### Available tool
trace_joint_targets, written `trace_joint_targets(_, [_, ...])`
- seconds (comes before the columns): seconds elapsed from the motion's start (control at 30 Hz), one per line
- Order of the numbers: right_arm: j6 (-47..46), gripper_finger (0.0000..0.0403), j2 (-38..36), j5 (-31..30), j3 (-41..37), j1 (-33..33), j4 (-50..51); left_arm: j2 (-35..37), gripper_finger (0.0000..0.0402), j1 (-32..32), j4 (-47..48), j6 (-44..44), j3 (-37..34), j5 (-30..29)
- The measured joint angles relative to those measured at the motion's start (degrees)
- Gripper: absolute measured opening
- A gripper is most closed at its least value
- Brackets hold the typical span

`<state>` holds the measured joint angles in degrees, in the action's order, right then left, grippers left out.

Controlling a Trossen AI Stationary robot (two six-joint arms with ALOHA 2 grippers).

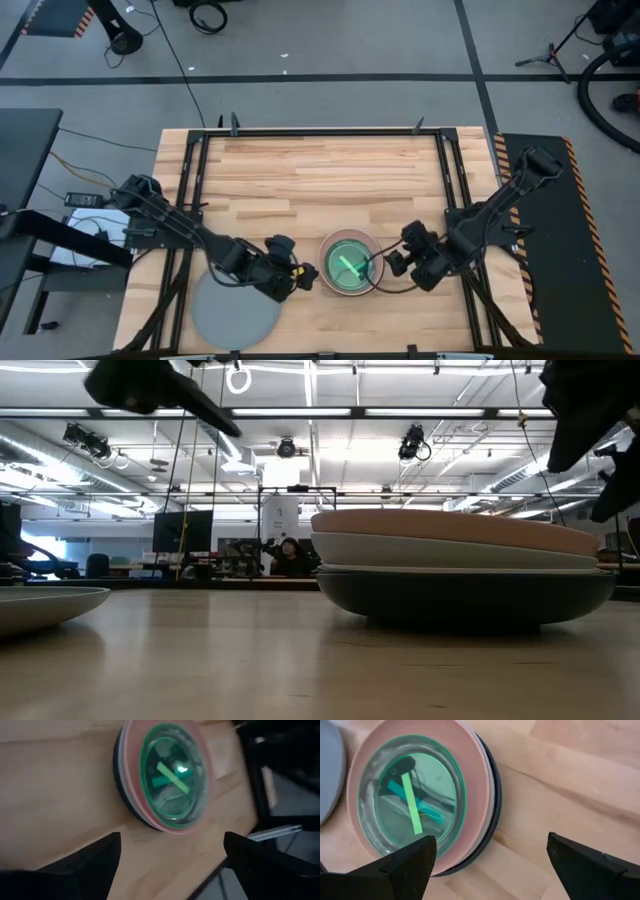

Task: Stack plastic plates
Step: Stack the stacked plates on top of the gray plate

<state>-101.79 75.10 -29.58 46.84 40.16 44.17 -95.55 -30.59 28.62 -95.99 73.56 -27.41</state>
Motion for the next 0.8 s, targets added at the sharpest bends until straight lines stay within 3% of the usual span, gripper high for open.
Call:
trace_joint_targets(0.17, [-5.28, 0.038, 3.01, 2.02, -0.77, -0.36, -1.73, -4.13, 0.0357, 2.39, -7.79, 6.51, -0.02, 6.39])
trace_joint_targets(0.33, [-9.25, 0.0374, 6.46, 5.5, -4.14, -2.9, -11.29, -5.44, 0.0357, 2.76, -18.46, 11.34, -0.01, 6.41])
trace_joint_targets(0.5, [-12.19, 0.0358, 8.21, 5.21, -8.78, -4.26, -23.69, -5.29, 0.0357, 2.68, -14.3, 12.62, -0.02, 6.51])
trace_joint_targets(0.8, [-15.39, 0.0347, 6.31, 5.46, -11.13, -4.32, -23.17, -5.24, 0.0357, -0.05, -5.84, 10.7, -0.02, 4.6])
